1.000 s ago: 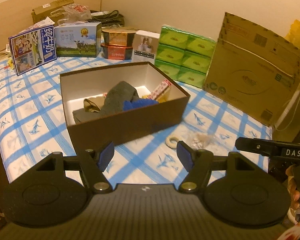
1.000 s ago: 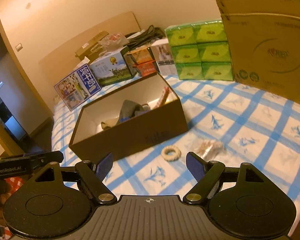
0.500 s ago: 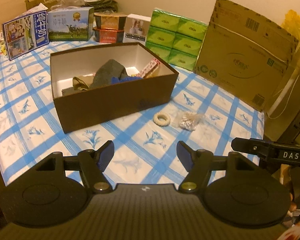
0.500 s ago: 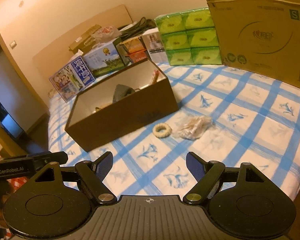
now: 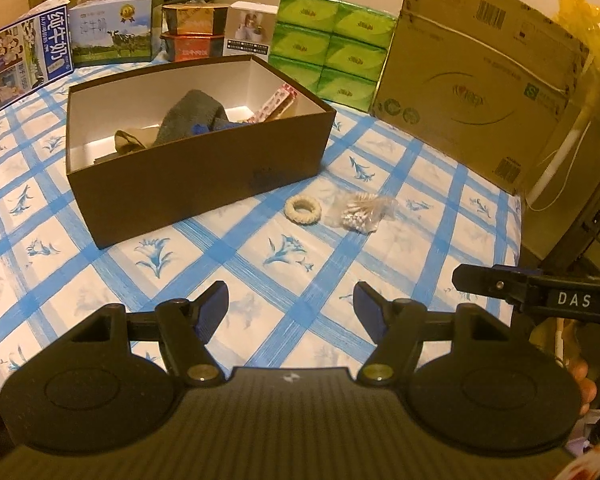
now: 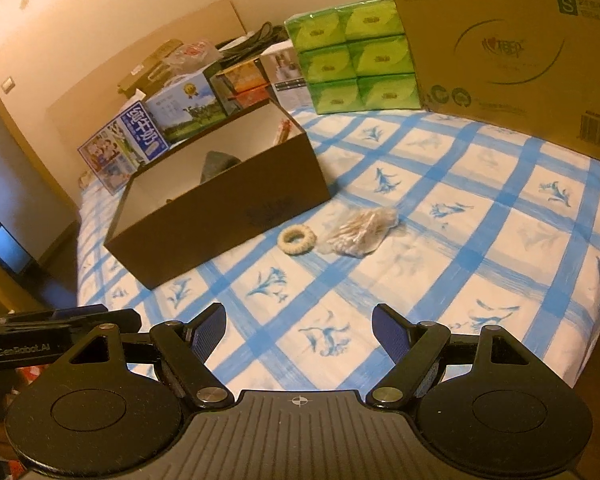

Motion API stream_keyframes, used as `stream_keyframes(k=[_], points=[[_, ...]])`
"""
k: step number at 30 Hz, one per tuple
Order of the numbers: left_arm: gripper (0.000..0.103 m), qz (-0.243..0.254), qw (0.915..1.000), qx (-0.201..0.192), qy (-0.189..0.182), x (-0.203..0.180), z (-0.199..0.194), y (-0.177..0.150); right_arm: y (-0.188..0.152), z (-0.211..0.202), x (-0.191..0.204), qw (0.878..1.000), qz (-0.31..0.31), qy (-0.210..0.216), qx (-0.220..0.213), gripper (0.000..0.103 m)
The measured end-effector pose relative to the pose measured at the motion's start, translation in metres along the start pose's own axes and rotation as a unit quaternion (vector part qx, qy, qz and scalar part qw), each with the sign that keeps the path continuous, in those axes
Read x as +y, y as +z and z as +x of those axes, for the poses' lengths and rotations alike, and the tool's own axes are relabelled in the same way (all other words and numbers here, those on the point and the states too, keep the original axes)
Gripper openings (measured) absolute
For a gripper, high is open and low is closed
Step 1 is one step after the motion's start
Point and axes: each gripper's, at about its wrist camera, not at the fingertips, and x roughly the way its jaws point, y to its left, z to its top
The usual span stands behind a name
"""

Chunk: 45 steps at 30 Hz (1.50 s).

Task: Organize soft objects
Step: 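Move both tools toward the cream knit ring and cotton swab bag, then grasp the cream knit ring with left tool while right tool grasps the cotton swab bag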

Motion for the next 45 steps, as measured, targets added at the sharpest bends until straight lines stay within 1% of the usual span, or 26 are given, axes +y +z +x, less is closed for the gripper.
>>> stream_keyframes(k=[7,10,14,21,31,35,37,41,45], points=[[0.067,0.009,0.9999,0.012,0.002,-0.001,0.023,0.001,-0.002,0.015,-0.008,1.000,-0.008,-0.015,0.006,0.080],[0.067,0.022,0.9997,0.013,0.001,-0.005,0.037,0.002,-0.003,0.025,-0.009,0.999,-0.020,-0.027,0.008,0.080],[0.066,0.036,0.9992,0.016,-0.001,-0.007,0.057,0.007,0.000,0.040,-0.016,0.999,-0.021,-0.036,0.012,0.080],[0.066,0.056,0.9983,0.015,-0.003,-0.008,0.096,0.023,0.013,0.071,-0.028,0.999,-0.015,-0.050,0.015,0.080],[0.065,0.103,0.9947,0.009,-0.004,-0.017,0.152,0.048,0.035,0.116,-0.042,0.998,-0.001,-0.067,0.010,0.080],[0.065,0.115,0.9932,0.016,-0.006,-0.018,0.175,0.055,0.040,0.130,-0.047,0.998,0.006,-0.069,0.010,0.080],[0.061,0.122,0.9922,0.019,-0.008,-0.020,0.185,0.056,0.042,0.136,-0.049,0.997,0.011,-0.071,0.010,0.080],[0.059,0.137,0.9902,0.024,-0.007,-0.022,0.205,0.059,0.045,0.146,-0.054,0.997,0.021,-0.072,0.008,0.080],[0.055,0.142,0.9896,0.025,-0.007,-0.022,0.219,0.060,0.047,0.155,-0.058,0.997,0.029,-0.072,0.010,0.080]])
